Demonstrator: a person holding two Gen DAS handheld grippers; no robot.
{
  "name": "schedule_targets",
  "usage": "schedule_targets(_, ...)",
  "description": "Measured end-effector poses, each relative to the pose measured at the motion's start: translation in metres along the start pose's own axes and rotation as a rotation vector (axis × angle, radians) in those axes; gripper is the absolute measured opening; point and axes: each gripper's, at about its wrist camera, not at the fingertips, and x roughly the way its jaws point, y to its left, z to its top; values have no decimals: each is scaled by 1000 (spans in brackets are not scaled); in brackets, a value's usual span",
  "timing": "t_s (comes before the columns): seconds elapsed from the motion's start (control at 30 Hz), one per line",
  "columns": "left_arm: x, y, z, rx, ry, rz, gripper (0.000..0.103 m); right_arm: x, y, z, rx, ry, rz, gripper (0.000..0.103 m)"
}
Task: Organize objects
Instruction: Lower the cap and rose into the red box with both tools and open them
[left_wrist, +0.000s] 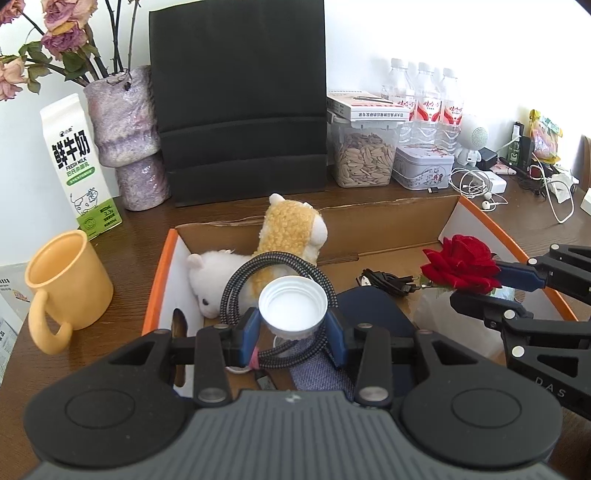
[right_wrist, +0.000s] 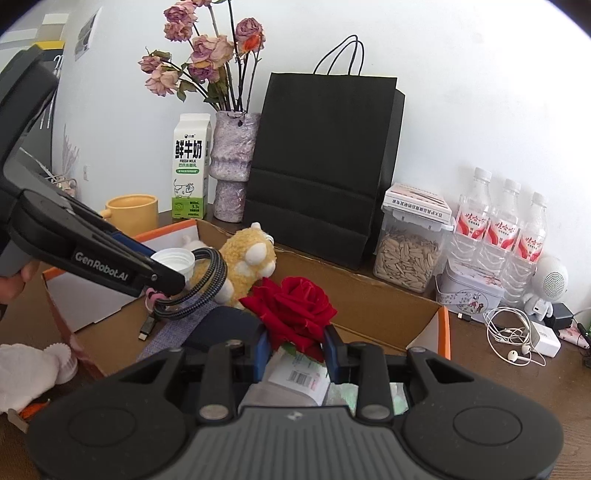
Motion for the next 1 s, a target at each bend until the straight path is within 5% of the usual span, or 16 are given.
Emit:
schedule_targets(0.37,11,3,0,-11,6,6,47,5,-5,-3,22,5,12,38)
schedule_targets(0.4,11,3,0,-13,5,8,50,5,-5,-3,24,4,15,44)
schedule_targets(0.53,7,5,0,-26,-19,30,93,3,-4,-2,29,-9,6,79)
schedule_targets(0.6,4,5,0,-24,-32,31,97,1,-5,-2,36,-24,0,92)
schedule_targets(1.0,-2,5,-2,-30,-15,53,103,-5,-3,0,44,-44,-20,97)
